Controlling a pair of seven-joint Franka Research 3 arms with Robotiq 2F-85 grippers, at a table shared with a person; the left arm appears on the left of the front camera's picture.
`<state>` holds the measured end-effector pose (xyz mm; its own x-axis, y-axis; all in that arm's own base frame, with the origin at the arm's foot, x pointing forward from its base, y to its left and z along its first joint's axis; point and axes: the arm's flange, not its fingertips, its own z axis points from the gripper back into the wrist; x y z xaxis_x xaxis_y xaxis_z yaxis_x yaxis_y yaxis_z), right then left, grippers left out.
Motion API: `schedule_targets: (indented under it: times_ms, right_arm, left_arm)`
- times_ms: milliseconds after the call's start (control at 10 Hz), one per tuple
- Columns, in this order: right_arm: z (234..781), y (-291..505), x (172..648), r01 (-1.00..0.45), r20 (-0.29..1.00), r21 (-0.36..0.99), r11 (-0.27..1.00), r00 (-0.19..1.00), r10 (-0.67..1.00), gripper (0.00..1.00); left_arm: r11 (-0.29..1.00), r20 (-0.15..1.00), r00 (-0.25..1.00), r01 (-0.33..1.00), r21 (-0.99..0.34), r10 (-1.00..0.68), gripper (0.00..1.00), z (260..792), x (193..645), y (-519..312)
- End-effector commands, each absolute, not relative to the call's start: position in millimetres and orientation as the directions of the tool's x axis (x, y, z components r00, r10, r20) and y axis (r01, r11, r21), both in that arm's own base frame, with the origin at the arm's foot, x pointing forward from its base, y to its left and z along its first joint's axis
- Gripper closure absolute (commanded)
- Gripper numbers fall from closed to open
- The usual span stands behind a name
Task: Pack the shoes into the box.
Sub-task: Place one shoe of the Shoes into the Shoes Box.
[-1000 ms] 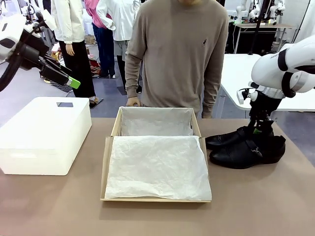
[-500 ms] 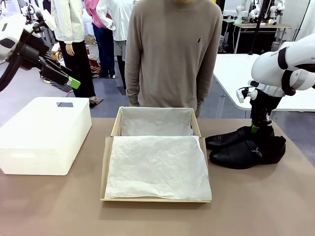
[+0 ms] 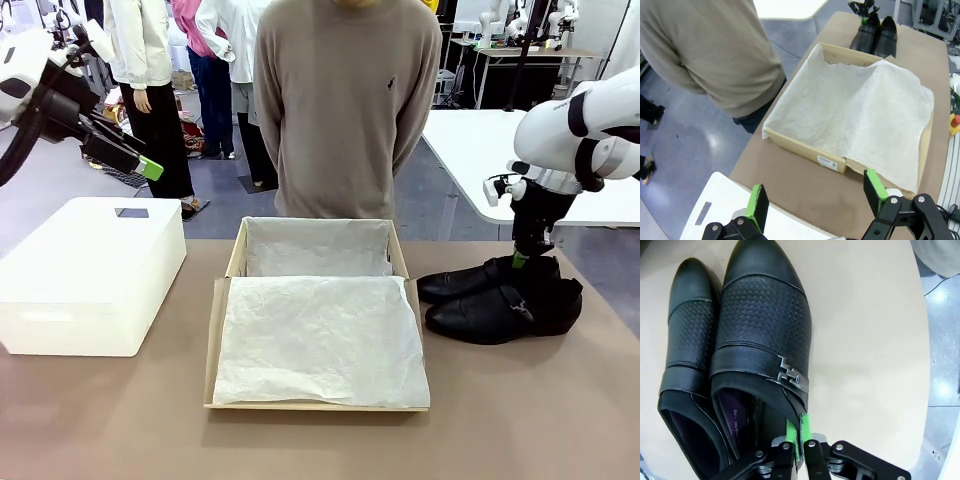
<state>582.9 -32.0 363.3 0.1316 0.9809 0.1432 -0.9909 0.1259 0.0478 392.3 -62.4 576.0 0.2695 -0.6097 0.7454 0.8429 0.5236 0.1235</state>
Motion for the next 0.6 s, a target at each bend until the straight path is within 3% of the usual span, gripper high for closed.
schedule_targets:
  times_ms: [0, 500]
  right_arm:
    - [383.1, -36.4, 598.2, -0.975, 0.169, 0.111, 0.193, 0.21, 0.963, 1.0]
    - [457.0, -44.2, 606.6, -0.958, 0.185, 0.156, 0.239, 0.266, 0.946, 1.0]
  left_arm:
    - [0.505, 0.756, 0.247, 0.854, 0.126, -0.606, 0.0, 575.9, 394.2, -60.4]
    - [0.505, 0.756, 0.247, 0.854, 0.126, -0.606, 0.0, 575.9, 394.2, -60.4]
